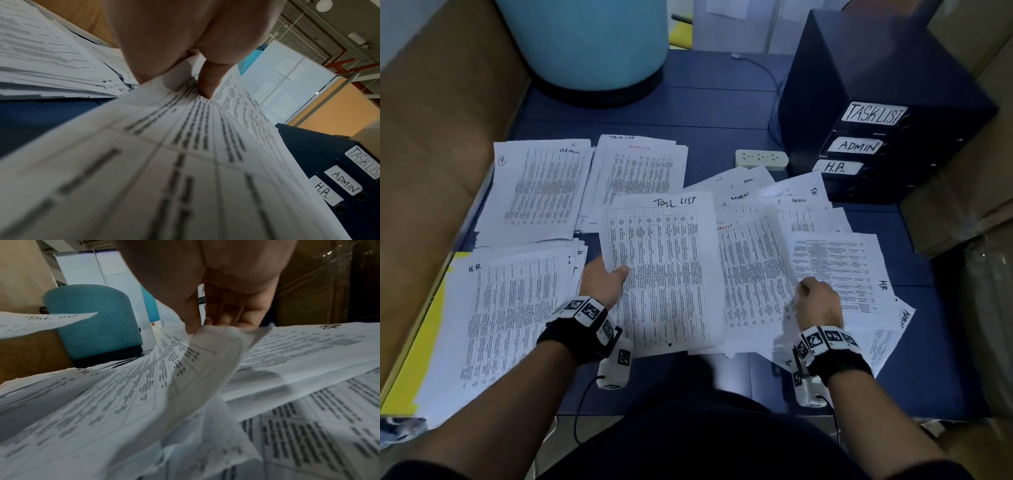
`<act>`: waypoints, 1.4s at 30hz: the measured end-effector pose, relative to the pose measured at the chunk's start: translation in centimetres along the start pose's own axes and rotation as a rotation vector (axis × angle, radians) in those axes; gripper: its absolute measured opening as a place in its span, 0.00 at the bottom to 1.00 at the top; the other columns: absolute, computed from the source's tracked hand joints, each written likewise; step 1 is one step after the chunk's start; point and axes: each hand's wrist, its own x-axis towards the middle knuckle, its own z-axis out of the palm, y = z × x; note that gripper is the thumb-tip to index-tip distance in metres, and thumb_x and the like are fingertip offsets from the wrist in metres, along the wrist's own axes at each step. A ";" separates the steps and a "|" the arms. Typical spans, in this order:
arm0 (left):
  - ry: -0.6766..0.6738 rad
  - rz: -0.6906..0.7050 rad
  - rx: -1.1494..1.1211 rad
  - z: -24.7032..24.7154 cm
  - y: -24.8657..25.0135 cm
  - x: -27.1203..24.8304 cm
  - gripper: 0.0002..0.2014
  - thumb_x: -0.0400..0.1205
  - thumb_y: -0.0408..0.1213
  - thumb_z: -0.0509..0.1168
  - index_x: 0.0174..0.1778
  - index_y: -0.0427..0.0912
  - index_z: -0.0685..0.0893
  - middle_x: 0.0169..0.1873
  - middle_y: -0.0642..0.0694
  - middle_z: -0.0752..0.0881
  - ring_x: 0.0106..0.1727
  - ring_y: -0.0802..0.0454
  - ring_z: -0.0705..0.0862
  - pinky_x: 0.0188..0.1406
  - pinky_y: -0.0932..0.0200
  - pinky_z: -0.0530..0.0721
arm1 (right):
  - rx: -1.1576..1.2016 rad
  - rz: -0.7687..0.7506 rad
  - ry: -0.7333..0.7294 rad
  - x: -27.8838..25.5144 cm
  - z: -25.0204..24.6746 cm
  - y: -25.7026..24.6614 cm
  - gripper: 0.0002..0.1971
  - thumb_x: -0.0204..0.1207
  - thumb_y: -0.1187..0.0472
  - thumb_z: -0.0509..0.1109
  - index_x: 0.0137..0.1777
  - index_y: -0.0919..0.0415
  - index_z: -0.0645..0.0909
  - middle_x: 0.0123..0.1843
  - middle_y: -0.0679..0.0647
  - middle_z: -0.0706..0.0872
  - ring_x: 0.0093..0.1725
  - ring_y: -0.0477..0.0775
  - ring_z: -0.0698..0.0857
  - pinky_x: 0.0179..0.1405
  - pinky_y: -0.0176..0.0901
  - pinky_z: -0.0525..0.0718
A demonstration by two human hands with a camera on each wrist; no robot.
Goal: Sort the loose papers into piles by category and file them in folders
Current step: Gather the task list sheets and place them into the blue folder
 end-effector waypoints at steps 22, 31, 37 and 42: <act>-0.213 0.079 -0.156 1.8 2.3 -0.8 0.18 0.83 0.33 0.64 0.69 0.47 0.79 0.58 0.53 0.84 0.61 0.50 0.83 0.67 0.48 0.78 | 0.788 -0.189 -0.124 -3.2 -2.9 -6.1 0.08 0.84 0.65 0.63 0.44 0.55 0.77 0.21 0.46 0.73 0.21 0.46 0.68 0.27 0.39 0.69; 0.028 0.109 -0.303 -2.1 1.5 0.8 0.05 0.82 0.37 0.67 0.53 0.45 0.82 0.50 0.47 0.88 0.55 0.46 0.86 0.60 0.46 0.82 | 0.538 -0.296 -0.615 -4.5 -1.0 -10.6 0.16 0.82 0.61 0.69 0.68 0.52 0.75 0.52 0.46 0.88 0.43 0.43 0.86 0.37 0.35 0.79; -0.008 -0.034 -0.463 -6.0 0.5 3.0 0.03 0.84 0.34 0.63 0.45 0.45 0.79 0.28 0.47 0.83 0.28 0.49 0.79 0.29 0.56 0.79 | 0.606 -0.294 -0.520 -0.5 -0.2 -17.2 0.16 0.83 0.67 0.63 0.67 0.52 0.77 0.54 0.50 0.88 0.45 0.46 0.85 0.38 0.41 0.81; -0.039 -0.079 -0.499 -9.6 -1.6 5.0 0.05 0.85 0.29 0.59 0.50 0.44 0.78 0.41 0.41 0.88 0.36 0.45 0.88 0.28 0.57 0.85 | 0.536 -0.284 -0.482 5.9 1.3 -23.8 0.12 0.83 0.66 0.63 0.63 0.54 0.79 0.47 0.52 0.88 0.43 0.54 0.86 0.37 0.45 0.83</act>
